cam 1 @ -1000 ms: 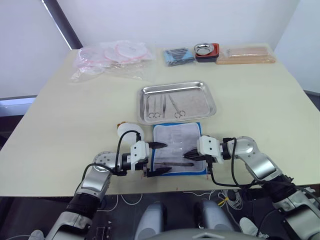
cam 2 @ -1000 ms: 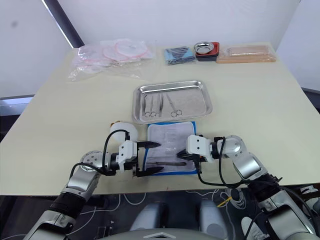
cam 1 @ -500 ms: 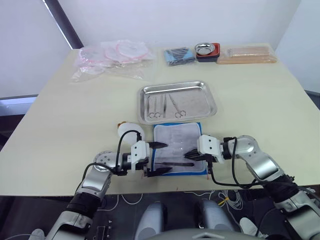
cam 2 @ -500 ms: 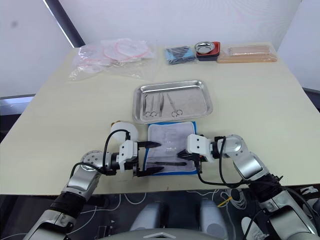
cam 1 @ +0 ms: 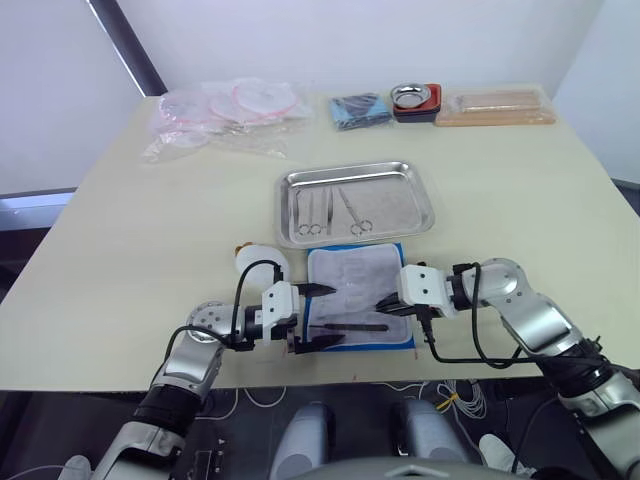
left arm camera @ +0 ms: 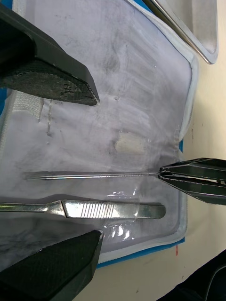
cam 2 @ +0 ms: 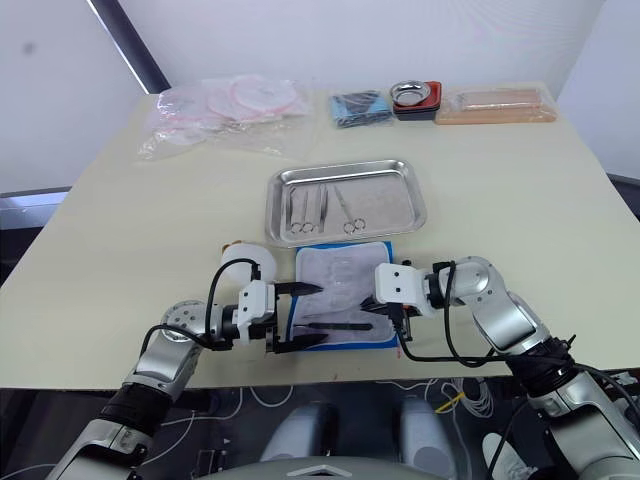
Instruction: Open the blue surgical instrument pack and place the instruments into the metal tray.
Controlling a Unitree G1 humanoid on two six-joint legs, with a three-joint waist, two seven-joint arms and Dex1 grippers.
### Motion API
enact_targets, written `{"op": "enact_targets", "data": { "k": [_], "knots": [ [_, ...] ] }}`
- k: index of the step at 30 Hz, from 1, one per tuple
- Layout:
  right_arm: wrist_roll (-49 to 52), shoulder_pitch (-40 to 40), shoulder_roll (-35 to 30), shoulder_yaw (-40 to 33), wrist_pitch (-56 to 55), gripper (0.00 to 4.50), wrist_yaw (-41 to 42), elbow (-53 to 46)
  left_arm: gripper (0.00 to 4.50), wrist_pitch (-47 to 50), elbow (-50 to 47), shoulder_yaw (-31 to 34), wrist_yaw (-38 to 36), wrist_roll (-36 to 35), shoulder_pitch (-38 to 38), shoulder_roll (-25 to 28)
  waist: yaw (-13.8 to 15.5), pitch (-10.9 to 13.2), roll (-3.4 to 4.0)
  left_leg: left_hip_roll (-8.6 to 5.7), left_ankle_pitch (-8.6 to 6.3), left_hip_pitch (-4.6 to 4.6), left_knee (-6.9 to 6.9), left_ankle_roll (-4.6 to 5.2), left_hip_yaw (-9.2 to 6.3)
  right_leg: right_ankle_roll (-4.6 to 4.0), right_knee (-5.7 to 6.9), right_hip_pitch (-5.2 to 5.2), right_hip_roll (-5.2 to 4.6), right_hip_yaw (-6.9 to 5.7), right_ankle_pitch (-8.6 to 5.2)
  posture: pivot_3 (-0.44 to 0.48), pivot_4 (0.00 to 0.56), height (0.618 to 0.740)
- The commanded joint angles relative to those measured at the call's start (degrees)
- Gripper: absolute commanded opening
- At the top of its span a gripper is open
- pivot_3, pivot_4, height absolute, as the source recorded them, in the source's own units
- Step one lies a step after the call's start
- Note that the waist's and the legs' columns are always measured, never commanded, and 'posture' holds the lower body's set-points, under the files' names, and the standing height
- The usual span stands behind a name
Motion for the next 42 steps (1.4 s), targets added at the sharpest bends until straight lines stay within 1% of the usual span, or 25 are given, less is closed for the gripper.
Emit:
{"op": "enact_targets", "data": {
  "k": [1, 12, 18, 26, 31, 33, 37, 42],
  "knots": [
    [0.72, -1.19, -1.51, -1.28, 0.90, 0.04, 0.78, -4.47, 4.50, 3.15, 7.57, -2.06, 1.47, 5.79, 3.17, 1.62, 0.01, 0.07, 0.04, 0.00, 0.00, 0.00, 0.00, 0.00, 0.01, 0.00, -0.01, 0.00, -0.01, 0.00, 0.00, 0.000, 0.150, 0.740],
    [1.82, -0.62, -7.13, -3.58, 2.14, 0.04, 2.14, -8.19, 4.50, 2.81, 8.05, -2.37, 1.44, 5.84, 2.91, 1.43, 0.10, 0.11, 0.01, -0.02, -0.02, 0.01, -0.20, -0.03, 0.01, 0.00, -0.18, 0.00, -0.05, -0.02, 0.00, 0.000, 0.150, 0.740],
    [2.85, 0.62, -10.75, -6.37, 1.72, 0.04, 2.69, -9.08, 4.50, 2.29, 9.02, -2.63, 1.20, 5.94, 2.34, 1.38, 0.26, 0.17, -0.03, -0.03, -0.02, 0.00, -0.30, -0.03, 0.01, 0.01, -0.27, 0.00, -0.07, -0.05, 0.00, 0.000, 0.150, 0.740],
    [4.20, 2.82, -15.99, -9.80, -0.97, 0.04, 4.21, -9.04, 4.50, 2.04, 9.34, -3.05, 1.10, 5.89, 2.17, 1.38, 0.56, 0.19, -0.02, -0.05, 0.00, -0.10, -0.36, -0.01, 0.05, 0.03, -0.51, 0.01, -0.08, -0.07, 0.01, 0.000, 0.150, 0.740],
    [4.62, 4.65, -19.63, -12.77, -4.50, 0.04, 5.54, -7.17, 4.50, 2.29, 9.00, -3.06, 1.06, 5.74, 2.06, 1.53, 0.68, 0.21, -0.02, -0.06, 0.00, -0.10, -0.39, -0.01, 0.06, 0.03, -0.54, 0.01, -0.09, -0.07, 0.01, 0.000, 0.150, 0.740],
    [4.96, 5.02, -20.29, -13.49, -5.44, 0.04, 5.69, -6.55, 4.50, 2.35, 8.87, -3.04, 1.09, 5.73, 2.10, 1.57, 0.68, 0.22, -0.02, -0.06, 0.00, -0.09, -0.40, -0.01, 0.08, 0.03, -0.57, 0.01, -0.09, -0.06, 0.01, 0.000, 0.150, 0.740],
    [7.93, 5.84, -21.33, -17.24, -6.61, 0.04, 6.83, -4.24, 4.50, 2.43, 8.49, -3.11, 0.99, 5.71, 2.28, 1.65, 0.71, 0.22, -0.01, -0.05, 0.00, -0.09, -0.42, -0.01, 0.09, 0.03, -0.58, 0.01, -0.09, -0.06, 0.01, 0.000, 0.150, 0.740],
    [13.26, 4.82, -18.68, -20.83, -1.24, 0.04, 4.57, -2.68, 4.50, 2.43, 8.59, -3.14, 0.92, 5.76, 2.09, 1.69, 0.73, 0.23, 0.01, -0.06, 0.00, -0.09, -0.43, -0.01, 0.12, 0.03, -0.60, 0.02, -0.08, -0.04, 0.01, 0.000, 0.150, 0.740]
  ]
}}
